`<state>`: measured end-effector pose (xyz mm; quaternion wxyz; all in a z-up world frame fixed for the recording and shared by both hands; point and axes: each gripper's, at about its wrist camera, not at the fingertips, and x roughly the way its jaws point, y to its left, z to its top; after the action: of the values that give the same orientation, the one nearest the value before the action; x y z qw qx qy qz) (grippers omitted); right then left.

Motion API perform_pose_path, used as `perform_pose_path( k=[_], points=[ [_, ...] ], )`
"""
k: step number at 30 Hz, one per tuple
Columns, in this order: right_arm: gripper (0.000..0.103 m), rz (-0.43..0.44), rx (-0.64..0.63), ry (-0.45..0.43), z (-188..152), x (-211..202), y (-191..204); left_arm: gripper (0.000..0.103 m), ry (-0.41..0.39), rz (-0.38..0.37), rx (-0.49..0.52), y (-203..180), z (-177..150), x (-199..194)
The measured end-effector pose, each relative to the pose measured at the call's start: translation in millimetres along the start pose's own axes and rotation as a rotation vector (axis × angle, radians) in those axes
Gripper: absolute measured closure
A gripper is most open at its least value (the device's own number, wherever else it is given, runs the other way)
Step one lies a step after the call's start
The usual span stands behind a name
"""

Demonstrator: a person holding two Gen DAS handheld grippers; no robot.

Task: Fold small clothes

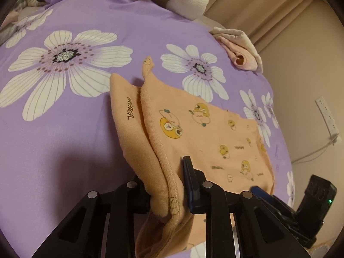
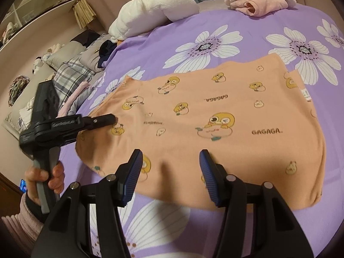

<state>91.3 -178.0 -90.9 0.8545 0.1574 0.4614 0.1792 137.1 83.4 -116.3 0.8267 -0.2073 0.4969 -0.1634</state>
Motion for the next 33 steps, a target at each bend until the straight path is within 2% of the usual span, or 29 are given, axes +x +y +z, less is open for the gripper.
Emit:
perform_pose_path(
  k=[12, 16, 21, 27, 31, 33],
  points=[
    [0.061, 0.002, 0.137, 0.026, 38.9, 39.7, -8.8, 0.081, -0.022, -0.023, 0.038, -14.9, -1.1, -4.6],
    [0.071, -0.029, 0.105, 0.039, 55.8, 58.9, -1.0, 0.081, -0.027, -0.033, 0.066, -23.4, -1.0, -5.9],
    [0.08, -0.115, 0.08, 0.031, 75.1, 78.2, 2.1, 0.081, -0.019, -0.034, 0.091, -29.9, 0.6, -4.7],
    [0.081, -0.17, 0.075, 0.04, 96.2, 93.5, -2.3, 0.081, -0.013, -0.032, 0.103, -34.8, -0.7, -5.3],
    [0.08, -0.188, 0.048, 0.135, 97.8, 115.1, -7.3, 0.081, -0.009, -0.035, 0.109, -37.3, -3.2, -6.7],
    [0.08, -0.184, 0.025, 0.138, 96.6, 112.7, -6.4, 0.081, -0.009, -0.032, 0.115, -38.8, -4.0, -7.2]
  ],
)
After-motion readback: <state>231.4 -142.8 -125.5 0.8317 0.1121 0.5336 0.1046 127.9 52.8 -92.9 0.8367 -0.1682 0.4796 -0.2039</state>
